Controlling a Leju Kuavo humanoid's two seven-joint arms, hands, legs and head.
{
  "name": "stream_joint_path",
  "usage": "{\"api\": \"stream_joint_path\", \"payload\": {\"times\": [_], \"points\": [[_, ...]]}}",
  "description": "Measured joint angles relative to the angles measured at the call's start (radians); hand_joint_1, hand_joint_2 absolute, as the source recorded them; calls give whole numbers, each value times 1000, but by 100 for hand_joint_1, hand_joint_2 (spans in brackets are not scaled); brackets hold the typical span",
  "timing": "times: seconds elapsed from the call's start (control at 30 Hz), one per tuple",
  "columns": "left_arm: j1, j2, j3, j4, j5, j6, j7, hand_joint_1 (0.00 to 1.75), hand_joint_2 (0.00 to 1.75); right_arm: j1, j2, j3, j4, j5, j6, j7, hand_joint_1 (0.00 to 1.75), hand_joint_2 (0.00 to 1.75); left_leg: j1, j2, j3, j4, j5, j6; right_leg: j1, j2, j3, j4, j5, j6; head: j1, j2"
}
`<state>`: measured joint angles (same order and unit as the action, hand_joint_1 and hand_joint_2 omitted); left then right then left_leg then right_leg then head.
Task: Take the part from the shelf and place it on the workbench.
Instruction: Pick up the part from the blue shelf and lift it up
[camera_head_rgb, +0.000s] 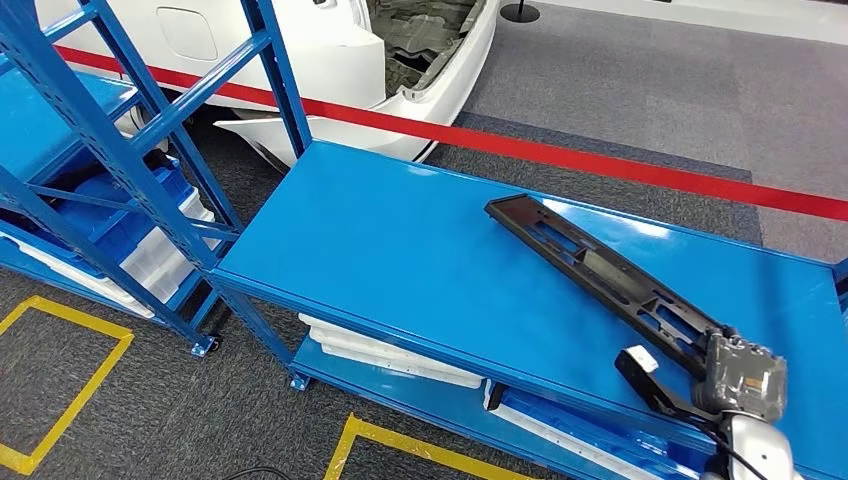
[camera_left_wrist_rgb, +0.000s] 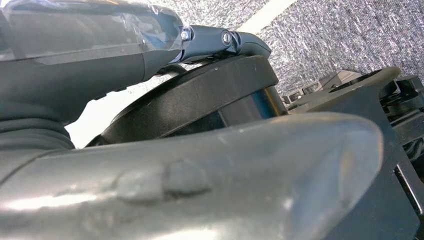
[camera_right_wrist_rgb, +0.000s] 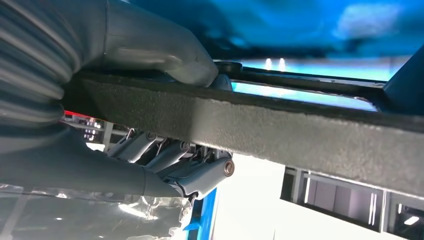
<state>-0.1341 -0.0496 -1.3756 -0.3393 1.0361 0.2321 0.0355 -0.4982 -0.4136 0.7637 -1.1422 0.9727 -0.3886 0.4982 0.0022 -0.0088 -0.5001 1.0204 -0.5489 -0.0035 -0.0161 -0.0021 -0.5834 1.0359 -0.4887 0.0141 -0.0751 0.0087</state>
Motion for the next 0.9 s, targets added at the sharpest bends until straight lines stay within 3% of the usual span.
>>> {"api": "stream_joint_path", "payload": {"times": [0.33,0.9], "points": [[0,0,0,1,-9,9,-11,0,0,30,-1,-42,-162,-2,-209,-30,175,175,0,0,-4,0,0,0,0,0,-5,0,0,0,0,0],[1,0,0,2,-11,12,-10,0,0,57,-6,-64,-514,84,-290,-147,175,175,0,0,-6,0,0,0,0,0,-6,0,0,1,0,0]]}}
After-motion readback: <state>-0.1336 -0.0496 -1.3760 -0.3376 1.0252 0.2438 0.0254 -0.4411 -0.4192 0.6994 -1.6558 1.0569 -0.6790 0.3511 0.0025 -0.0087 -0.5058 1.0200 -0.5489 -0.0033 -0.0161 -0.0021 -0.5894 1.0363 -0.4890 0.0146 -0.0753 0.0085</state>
